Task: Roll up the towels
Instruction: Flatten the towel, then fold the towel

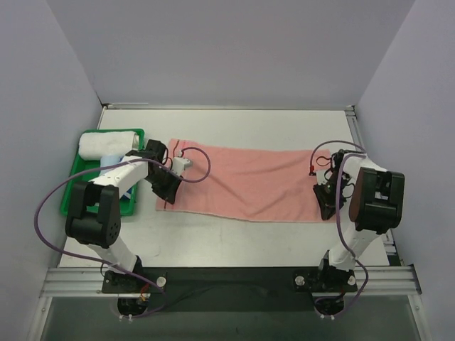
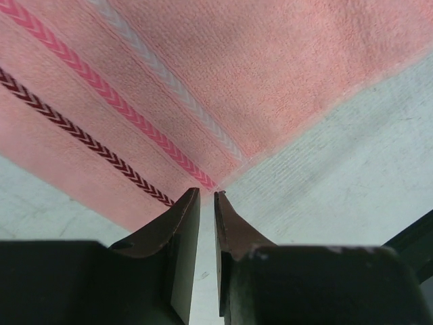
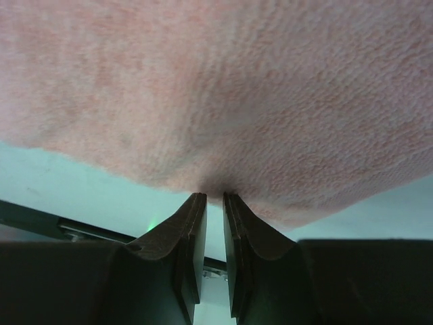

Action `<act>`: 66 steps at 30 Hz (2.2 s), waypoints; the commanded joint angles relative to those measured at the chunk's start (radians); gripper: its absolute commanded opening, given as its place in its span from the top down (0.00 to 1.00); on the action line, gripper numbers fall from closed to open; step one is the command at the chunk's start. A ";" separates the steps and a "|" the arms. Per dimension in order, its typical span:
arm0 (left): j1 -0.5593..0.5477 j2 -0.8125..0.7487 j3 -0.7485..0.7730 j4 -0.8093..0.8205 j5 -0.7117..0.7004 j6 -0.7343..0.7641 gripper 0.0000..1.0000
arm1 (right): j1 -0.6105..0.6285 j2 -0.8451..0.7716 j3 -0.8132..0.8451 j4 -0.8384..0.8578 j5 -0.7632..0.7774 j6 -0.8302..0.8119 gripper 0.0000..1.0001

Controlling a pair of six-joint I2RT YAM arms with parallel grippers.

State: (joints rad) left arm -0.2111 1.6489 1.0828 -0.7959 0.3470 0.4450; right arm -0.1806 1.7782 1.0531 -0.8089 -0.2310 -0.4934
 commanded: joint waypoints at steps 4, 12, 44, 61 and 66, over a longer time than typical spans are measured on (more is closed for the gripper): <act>-0.014 0.054 -0.049 0.032 -0.086 -0.009 0.79 | 0.007 0.069 -0.001 0.016 0.182 0.033 0.82; -0.005 0.042 -0.149 0.012 -0.246 0.015 0.82 | 0.010 0.121 0.044 0.013 0.286 0.004 0.83; 0.111 0.237 0.644 -0.091 0.073 -0.054 0.50 | -0.065 0.216 0.838 -0.193 -0.054 0.030 0.53; 0.168 0.523 0.907 -0.058 0.040 -0.118 0.41 | -0.049 0.661 1.197 -0.035 0.013 0.161 0.54; 0.170 0.522 0.881 -0.049 0.033 -0.103 0.39 | -0.043 0.693 1.210 -0.001 0.018 0.194 0.53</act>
State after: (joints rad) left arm -0.0494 2.1792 1.9507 -0.8707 0.3740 0.3328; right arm -0.2298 2.4615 2.2208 -0.8234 -0.2329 -0.3359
